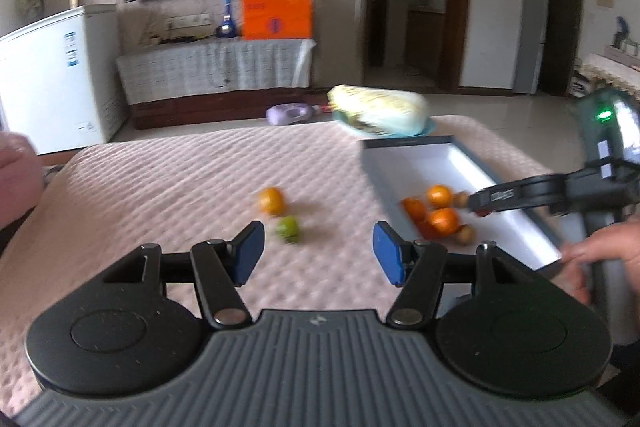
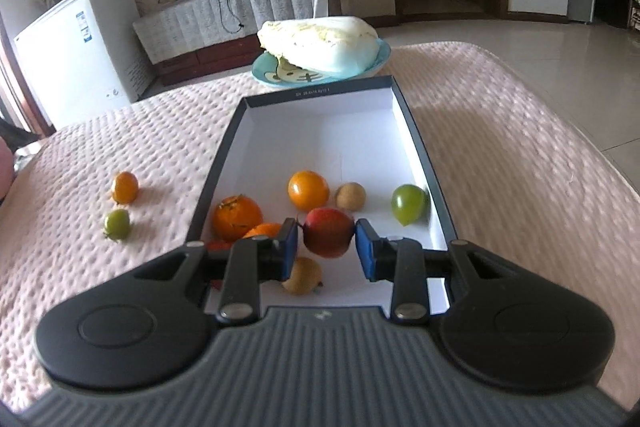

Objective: Organize fruits
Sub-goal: 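Lower the red apple into the box and open the right tool, then grasp the green tomato with the right tool while the left tool approaches the yellow tomato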

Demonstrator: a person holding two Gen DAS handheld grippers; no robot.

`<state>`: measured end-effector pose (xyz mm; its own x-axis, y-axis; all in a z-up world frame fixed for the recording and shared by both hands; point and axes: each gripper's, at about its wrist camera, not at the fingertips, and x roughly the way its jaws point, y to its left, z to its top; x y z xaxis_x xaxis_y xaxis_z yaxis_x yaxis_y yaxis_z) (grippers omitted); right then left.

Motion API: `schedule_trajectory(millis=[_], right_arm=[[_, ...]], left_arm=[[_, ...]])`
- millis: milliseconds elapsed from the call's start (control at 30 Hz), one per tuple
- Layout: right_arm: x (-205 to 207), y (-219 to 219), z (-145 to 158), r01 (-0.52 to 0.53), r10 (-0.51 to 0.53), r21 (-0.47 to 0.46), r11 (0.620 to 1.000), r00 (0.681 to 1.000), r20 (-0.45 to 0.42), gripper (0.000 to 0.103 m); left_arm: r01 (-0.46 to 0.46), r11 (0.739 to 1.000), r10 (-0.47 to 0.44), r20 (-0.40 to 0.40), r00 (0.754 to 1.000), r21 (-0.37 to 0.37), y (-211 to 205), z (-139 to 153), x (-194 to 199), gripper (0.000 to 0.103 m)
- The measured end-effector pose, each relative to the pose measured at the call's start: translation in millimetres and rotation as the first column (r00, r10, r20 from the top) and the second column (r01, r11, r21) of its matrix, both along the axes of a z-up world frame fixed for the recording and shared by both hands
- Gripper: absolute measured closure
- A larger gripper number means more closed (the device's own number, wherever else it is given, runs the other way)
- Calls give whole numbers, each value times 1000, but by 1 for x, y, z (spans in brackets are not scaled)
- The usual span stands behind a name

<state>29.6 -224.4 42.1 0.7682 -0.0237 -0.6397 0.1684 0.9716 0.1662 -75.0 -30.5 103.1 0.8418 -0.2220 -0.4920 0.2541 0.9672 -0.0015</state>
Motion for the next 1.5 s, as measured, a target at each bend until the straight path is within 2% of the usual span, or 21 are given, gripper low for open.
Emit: schedule_trajectory(millis=[33, 100, 133, 300, 433, 600, 867, 1100, 1267, 1400, 1500], right_arm=[[0, 2, 0, 0, 0, 0, 1000, 1000, 3, 65], [0, 6, 1, 4, -4, -15, 1000, 1000, 16, 47], [0, 9, 2, 2, -2, -25, 1000, 1000, 24, 45], [0, 18, 6, -9, 12, -43, 999, 998, 58, 45], [-5, 28, 15, -18, 24, -44, 999, 991, 131, 45], [-10, 48, 24, -72, 79, -43, 997, 977, 201, 45], [-8, 80, 28, -180, 186, -47, 983, 954, 236, 45], [5, 115, 20, -288, 295, -68, 955, 938, 180, 46], [17, 134, 6, -317, 326, -95, 944, 939, 111, 46], [33, 144, -6, -316, 324, -93, 944, 943, 79, 46], [46, 157, -17, -347, 352, -94, 933, 935, 47, 46]], left_arm=[[-13, 1000, 13, 0, 1000, 1, 6, -1, 2, 37], [-41, 999, 41, 4, 999, 8, 18, -4, 5, 37], [-52, 999, 52, 6, 999, 9, 24, -5, 7, 37], [-103, 995, 103, -24, 994, -5, 46, -16, 16, 37], [-132, 991, 132, 0, 991, -22, 53, -16, 24, 37], [-138, 990, 138, -12, 990, -40, 53, -19, 38, 37], [-173, 984, 171, -53, 984, -29, 57, -38, 71, 37], [-184, 982, 181, -63, 981, -38, 64, -46, 86, 37], [-170, 984, 166, -71, 984, -54, 57, -50, 98, 37], [-223, 973, 218, -78, 973, -61, 61, -53, 111, 38], [-266, 961, 259, -87, 962, -72, 71, -53, 118, 38]])
